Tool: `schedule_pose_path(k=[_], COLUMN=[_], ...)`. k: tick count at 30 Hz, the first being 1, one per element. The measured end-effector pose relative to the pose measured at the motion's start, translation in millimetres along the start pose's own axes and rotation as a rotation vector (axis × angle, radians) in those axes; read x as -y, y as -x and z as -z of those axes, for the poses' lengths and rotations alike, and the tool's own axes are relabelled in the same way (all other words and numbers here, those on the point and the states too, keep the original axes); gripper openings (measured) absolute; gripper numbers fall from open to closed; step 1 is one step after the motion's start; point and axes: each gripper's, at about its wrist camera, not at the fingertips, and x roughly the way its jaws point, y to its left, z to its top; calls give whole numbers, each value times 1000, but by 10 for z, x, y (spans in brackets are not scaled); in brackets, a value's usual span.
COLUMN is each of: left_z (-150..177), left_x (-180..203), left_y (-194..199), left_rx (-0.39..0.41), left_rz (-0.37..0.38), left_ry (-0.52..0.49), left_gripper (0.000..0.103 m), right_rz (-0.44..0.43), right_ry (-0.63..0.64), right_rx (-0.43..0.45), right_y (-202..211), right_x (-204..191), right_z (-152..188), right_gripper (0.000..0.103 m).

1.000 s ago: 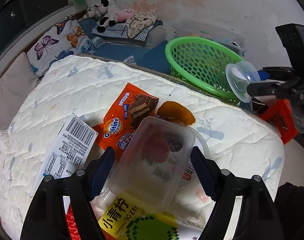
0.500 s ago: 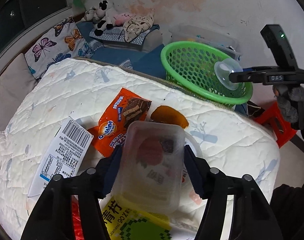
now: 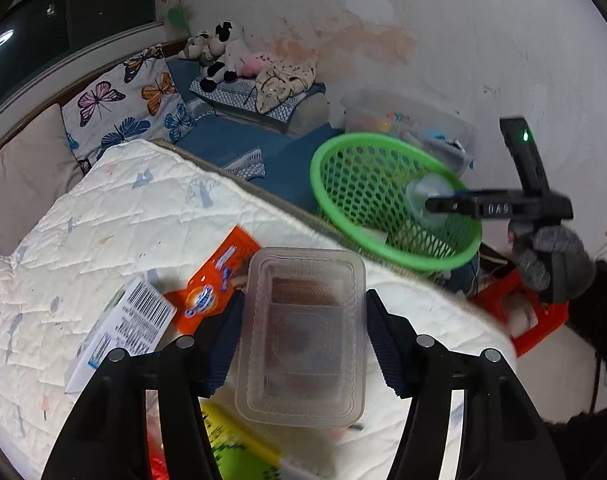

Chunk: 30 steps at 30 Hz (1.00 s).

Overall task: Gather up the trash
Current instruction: 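Lower the clear round lid into the green basket and open the right tool, then carry the clear plastic box over the green basket and open the left tool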

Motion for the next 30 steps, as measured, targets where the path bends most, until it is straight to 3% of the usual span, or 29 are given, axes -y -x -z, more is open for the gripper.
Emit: schedule_pose_path(k=[7, 15, 30], left_z=[-307, -649, -922], left_x=[224, 547, 993], left_y=[-146, -579, -1219], left_rx=[19, -12, -73], left_rz=[34, 72, 87], left_ry=[35, 90, 156], left_gripper=[58, 58, 60], right_rz=[11, 25, 29], right_ry=[-13, 6, 5], right_rx=[23, 62, 65], right_y=[122, 326, 439], right_x=[130, 171, 309], right_z=[60, 189, 438], right_gripper=[78, 78, 79])
